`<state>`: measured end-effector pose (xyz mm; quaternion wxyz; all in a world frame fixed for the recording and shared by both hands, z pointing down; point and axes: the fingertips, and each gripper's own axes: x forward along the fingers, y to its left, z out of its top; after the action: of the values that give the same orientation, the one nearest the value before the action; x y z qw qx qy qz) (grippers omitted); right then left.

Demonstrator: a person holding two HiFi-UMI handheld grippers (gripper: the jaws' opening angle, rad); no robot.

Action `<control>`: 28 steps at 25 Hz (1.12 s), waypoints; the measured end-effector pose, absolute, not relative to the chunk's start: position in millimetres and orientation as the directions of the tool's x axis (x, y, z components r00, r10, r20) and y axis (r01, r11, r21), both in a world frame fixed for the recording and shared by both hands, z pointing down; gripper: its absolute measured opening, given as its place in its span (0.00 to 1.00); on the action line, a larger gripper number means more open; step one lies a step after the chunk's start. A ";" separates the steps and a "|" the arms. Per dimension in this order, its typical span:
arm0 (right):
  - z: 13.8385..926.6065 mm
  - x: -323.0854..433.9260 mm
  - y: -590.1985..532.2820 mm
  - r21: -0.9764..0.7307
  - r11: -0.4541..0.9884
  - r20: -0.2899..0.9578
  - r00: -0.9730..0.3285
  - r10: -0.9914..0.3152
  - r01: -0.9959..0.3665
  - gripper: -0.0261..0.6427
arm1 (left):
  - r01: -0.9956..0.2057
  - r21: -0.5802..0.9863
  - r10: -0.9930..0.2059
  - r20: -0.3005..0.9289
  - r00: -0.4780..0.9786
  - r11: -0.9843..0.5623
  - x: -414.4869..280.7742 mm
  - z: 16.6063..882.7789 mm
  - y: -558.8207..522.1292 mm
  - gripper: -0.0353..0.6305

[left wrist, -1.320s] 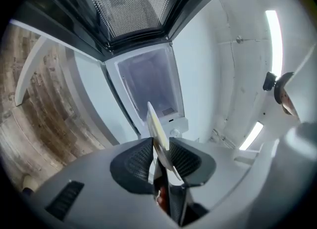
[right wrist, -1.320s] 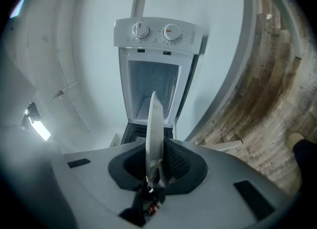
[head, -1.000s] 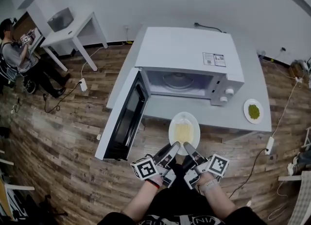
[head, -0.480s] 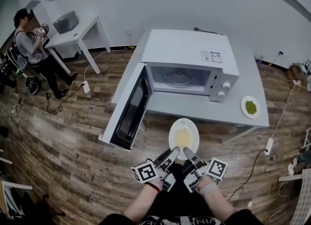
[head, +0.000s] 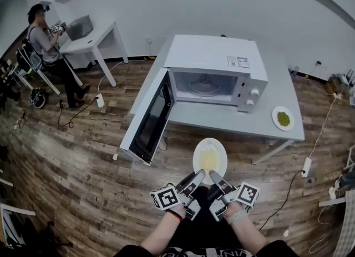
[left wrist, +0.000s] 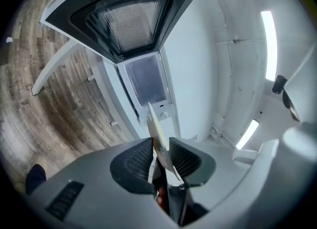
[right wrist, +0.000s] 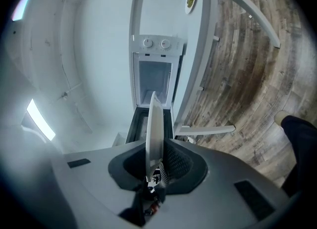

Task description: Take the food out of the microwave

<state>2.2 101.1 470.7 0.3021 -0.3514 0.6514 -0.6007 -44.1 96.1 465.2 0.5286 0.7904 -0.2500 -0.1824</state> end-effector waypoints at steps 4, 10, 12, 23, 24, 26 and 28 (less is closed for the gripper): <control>473.0 2.5 114.8 -0.996 0.021 0.030 -0.566 -0.824 -0.084 0.14 | -0.235 0.930 -0.597 0.021 0.802 -0.283 -48.2 476.3 110.2 0.19; 476.9 -0.8 126.5 -0.997 0.017 0.031 -0.580 -0.814 -0.076 0.14 | -0.200 0.931 -0.587 -0.019 0.809 -0.306 -46.2 471.3 121.7 0.19; 477.2 -2.4 127.3 -0.997 0.015 0.030 -0.581 -0.813 -0.071 0.14 | -0.200 0.931 -0.592 -0.022 0.806 -0.307 -48.1 470.4 122.3 0.19; 474.7 -4.9 131.9 -0.998 0.023 0.022 -0.624 -0.781 -0.065 0.14 | -0.217 0.930 -0.632 -0.021 0.775 -0.298 -51.6 467.3 129.5 0.19; 475.7 -4.9 134.9 -0.998 0.017 0.025 -0.626 -0.779 -0.061 0.14 | -0.218 0.930 -0.635 -0.020 0.772 -0.295 -51.3 467.2 132.4 0.19; 476.1 -4.2 142.3 -0.998 0.006 0.030 -0.632 -0.774 -0.056 0.14 | -0.231 0.933 -0.648 -0.002 0.762 -0.274 -52.3 469.4 140.5 0.19; 474.4 -3.5 151.5 -0.999 0.001 0.033 -0.640 -0.768 -0.052 0.14 | -0.238 0.937 -0.659 0.011 0.752 -0.256 -52.5 469.8 150.7 0.19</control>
<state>-3.5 151.5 474.4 0.2829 -0.3161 0.6483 -0.6322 -52.5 150.7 469.8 0.5354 0.7677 -0.2922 -0.1963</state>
